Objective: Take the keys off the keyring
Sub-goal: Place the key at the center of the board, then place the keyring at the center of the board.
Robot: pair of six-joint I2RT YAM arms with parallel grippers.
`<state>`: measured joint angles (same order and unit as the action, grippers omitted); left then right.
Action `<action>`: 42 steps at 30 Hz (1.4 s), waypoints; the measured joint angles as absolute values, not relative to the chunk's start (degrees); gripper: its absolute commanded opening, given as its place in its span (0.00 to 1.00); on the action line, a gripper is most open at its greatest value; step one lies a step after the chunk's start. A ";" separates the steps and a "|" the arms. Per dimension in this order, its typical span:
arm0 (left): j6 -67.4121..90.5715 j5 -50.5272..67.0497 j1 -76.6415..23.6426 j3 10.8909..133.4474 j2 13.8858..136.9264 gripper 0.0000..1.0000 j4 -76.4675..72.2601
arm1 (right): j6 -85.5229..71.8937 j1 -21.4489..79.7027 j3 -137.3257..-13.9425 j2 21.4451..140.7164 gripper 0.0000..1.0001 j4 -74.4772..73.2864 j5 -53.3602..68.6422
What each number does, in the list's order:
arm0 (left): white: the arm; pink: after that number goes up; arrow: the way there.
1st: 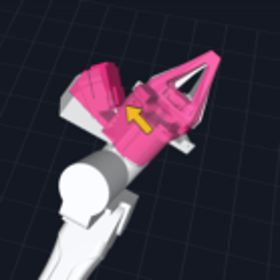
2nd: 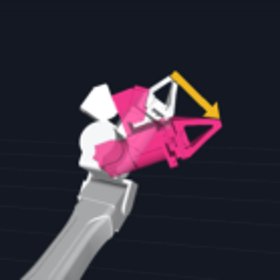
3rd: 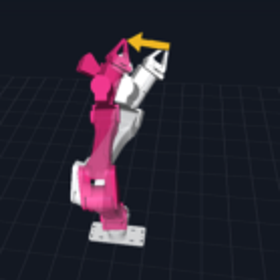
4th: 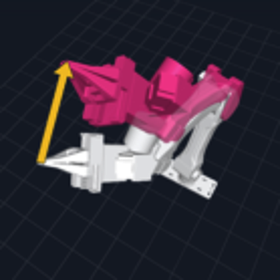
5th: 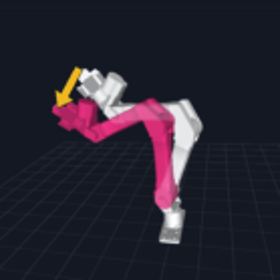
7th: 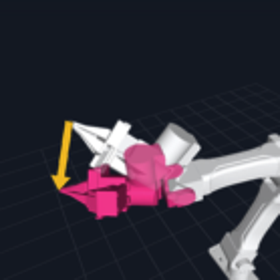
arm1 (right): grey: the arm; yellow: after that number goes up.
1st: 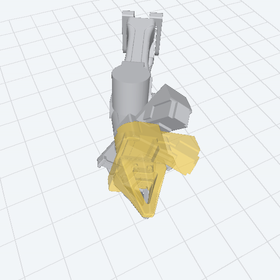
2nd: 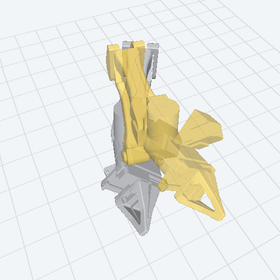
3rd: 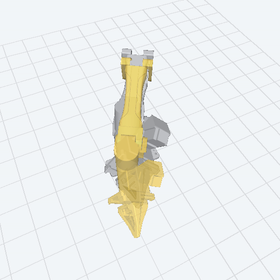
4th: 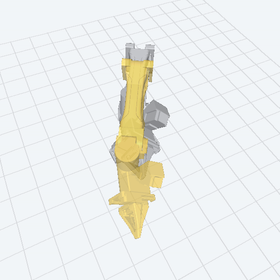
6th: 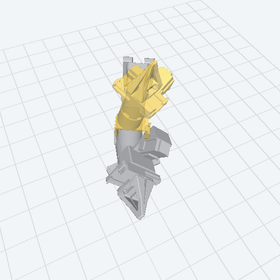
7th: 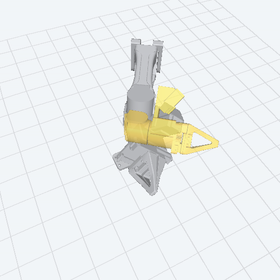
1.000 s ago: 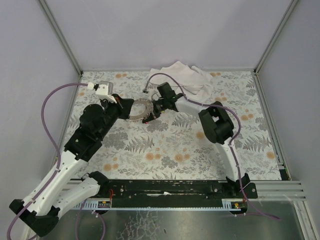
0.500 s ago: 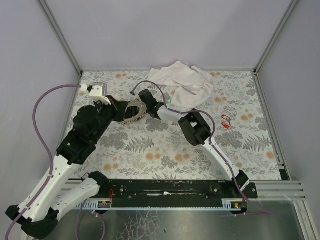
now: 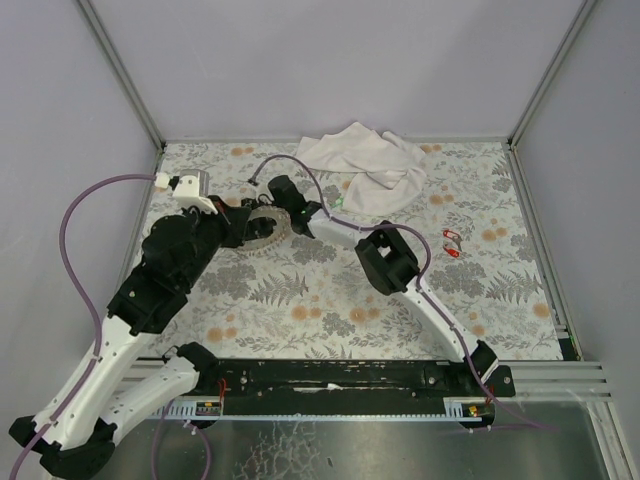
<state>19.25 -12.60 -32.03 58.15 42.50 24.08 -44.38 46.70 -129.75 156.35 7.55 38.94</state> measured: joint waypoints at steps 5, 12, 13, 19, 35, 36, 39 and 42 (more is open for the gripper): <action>19.88 -12.45 -32.03 58.15 41.89 0.00 24.05 | -40.34 43.90 -124.81 153.62 0.63 4.62 42.48; 21.30 -11.92 -32.03 57.80 40.29 0.00 23.99 | -29.19 38.76 -114.65 141.69 0.63 -0.12 51.33; 21.52 -11.75 -32.03 57.45 39.97 0.00 23.92 | -27.27 38.00 -112.90 139.13 0.63 -0.97 52.14; 23.38 -10.50 -32.03 53.23 38.81 0.00 22.96 | -14.06 32.21 -102.56 123.13 0.63 -7.27 53.69; 29.21 -7.42 -30.68 43.62 59.57 0.00 11.99 | 12.56 21.12 -76.97 83.13 0.67 -27.53 47.51; 29.47 -7.20 -30.11 43.62 61.78 0.00 11.33 | 12.99 21.21 -75.77 80.88 0.68 -27.64 47.29; 30.13 -6.42 -27.81 43.77 66.87 0.00 8.67 | 13.76 21.17 -72.12 75.94 0.70 -26.46 46.52; 30.65 -6.20 -25.34 45.52 71.64 0.00 6.46 | 14.33 20.43 -68.75 73.19 0.72 -25.89 45.95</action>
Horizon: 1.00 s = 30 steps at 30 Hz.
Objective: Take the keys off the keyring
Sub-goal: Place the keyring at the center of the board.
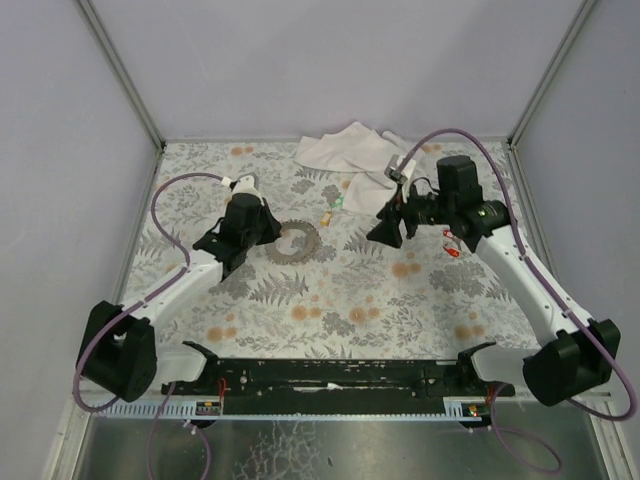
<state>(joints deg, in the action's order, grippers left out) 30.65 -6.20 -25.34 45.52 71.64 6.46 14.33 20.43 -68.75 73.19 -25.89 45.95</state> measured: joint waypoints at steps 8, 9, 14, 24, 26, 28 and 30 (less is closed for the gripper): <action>31.11 -7.46 -21.58 48.16 78.94 0.00 2.94 | 14.48 15.27 -61.01 67.18 0.76 -21.69 46.35; 31.27 -7.79 -21.08 48.16 79.66 0.00 2.61 | 14.48 14.87 -60.42 66.54 0.76 -21.28 46.54; 31.68 -8.64 -18.74 48.23 83.33 0.01 0.54 | 14.48 13.47 -59.11 65.08 0.77 -19.46 47.72; 31.90 -13.39 -15.68 49.98 87.77 0.81 -1.41 | 14.50 10.26 -58.08 63.53 0.82 -18.46 48.80; 32.18 -14.52 -15.59 48.95 84.95 0.92 -2.22 | 14.55 9.45 -58.08 62.89 0.84 -18.46 49.01; 32.05 -14.94 -15.57 46.57 79.81 1.00 -3.51 | 14.72 8.75 -58.11 62.54 0.88 -18.48 49.06; 31.73 -14.76 -15.57 42.83 71.53 1.00 -5.32 | 15.22 8.19 -58.22 62.50 0.97 -18.85 48.97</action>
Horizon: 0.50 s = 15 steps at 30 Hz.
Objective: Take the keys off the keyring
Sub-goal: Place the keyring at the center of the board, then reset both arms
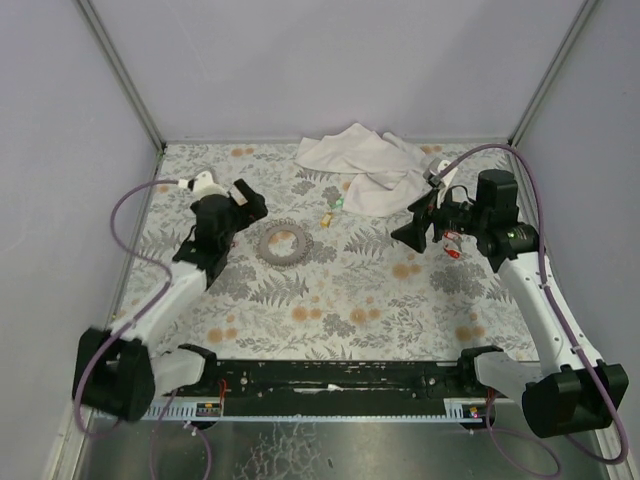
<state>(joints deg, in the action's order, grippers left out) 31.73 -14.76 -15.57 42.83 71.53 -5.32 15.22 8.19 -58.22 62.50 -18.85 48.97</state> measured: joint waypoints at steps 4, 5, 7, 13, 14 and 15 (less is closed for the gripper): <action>31.59 -11.62 -15.29 38.74 56.12 1.00 -7.55 | 17.65 7.79 -61.04 62.78 0.99 -22.92 47.29; 31.46 -10.24 -15.20 38.59 52.82 1.00 -7.62 | 18.57 7.77 -62.63 62.92 0.99 -24.40 46.44; 30.96 -6.17 -14.94 39.24 47.29 1.00 -7.09 | 20.14 7.75 -66.57 63.00 0.99 -27.44 43.83; 28.56 3.20 -14.94 50.35 40.12 1.00 0.93 | 17.63 7.70 -83.72 62.89 0.99 -34.57 34.79; 28.08 4.32 -14.94 52.53 39.53 1.00 2.35 | 16.84 7.70 -86.32 62.65 0.99 -35.44 34.61; 27.55 5.15 -14.94 54.33 39.13 1.00 3.79 | 16.03 7.68 -88.92 62.35 0.99 -36.45 35.16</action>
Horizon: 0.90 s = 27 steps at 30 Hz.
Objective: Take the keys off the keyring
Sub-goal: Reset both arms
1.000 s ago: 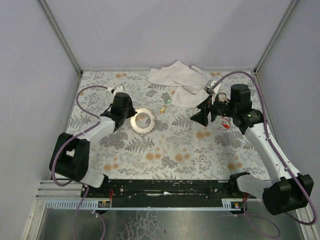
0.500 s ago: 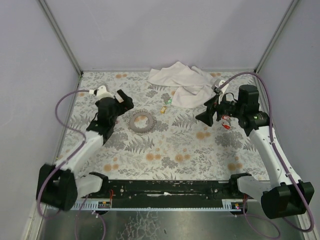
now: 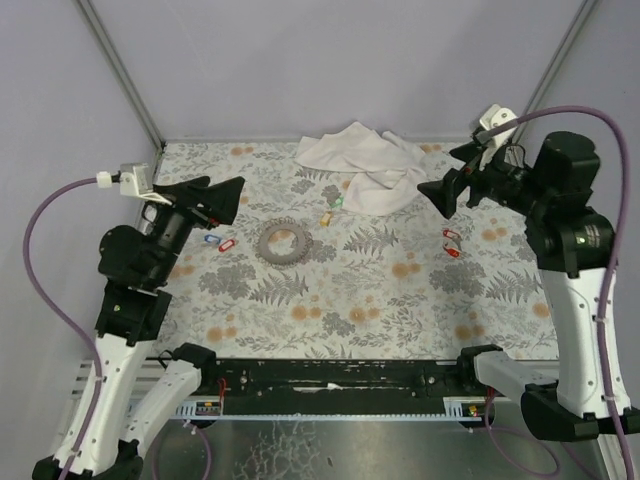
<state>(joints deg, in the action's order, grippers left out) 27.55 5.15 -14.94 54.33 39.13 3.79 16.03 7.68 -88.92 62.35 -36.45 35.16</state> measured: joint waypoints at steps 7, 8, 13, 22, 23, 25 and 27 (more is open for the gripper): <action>26.00 8.69 -14.94 62.26 36.71 1.00 11.79 | 9.74 7.66 -100.40 60.47 0.99 -40.99 38.87; 26.02 9.30 -14.94 63.07 36.69 1.00 12.58 | 8.36 7.66 -101.30 60.29 0.99 -41.28 38.52; 26.76 12.86 -14.94 65.80 36.49 1.00 14.33 | 3.36 7.66 -103.33 59.37 0.99 -41.63 37.28; 28.51 16.82 -14.94 66.37 35.62 1.00 14.28 | -0.56 7.66 -103.42 58.06 0.99 -43.33 34.65; 28.73 17.21 -14.94 66.30 35.66 1.00 14.20 | -0.64 7.64 -103.55 58.08 0.99 -43.55 34.48; 29.19 18.06 -14.94 65.95 35.66 1.00 14.02 | -0.64 7.66 -103.85 58.17 0.99 -43.75 34.04; 29.61 18.72 -14.94 65.58 35.66 1.00 13.85 | -0.56 7.66 -104.09 58.30 0.99 -43.99 33.50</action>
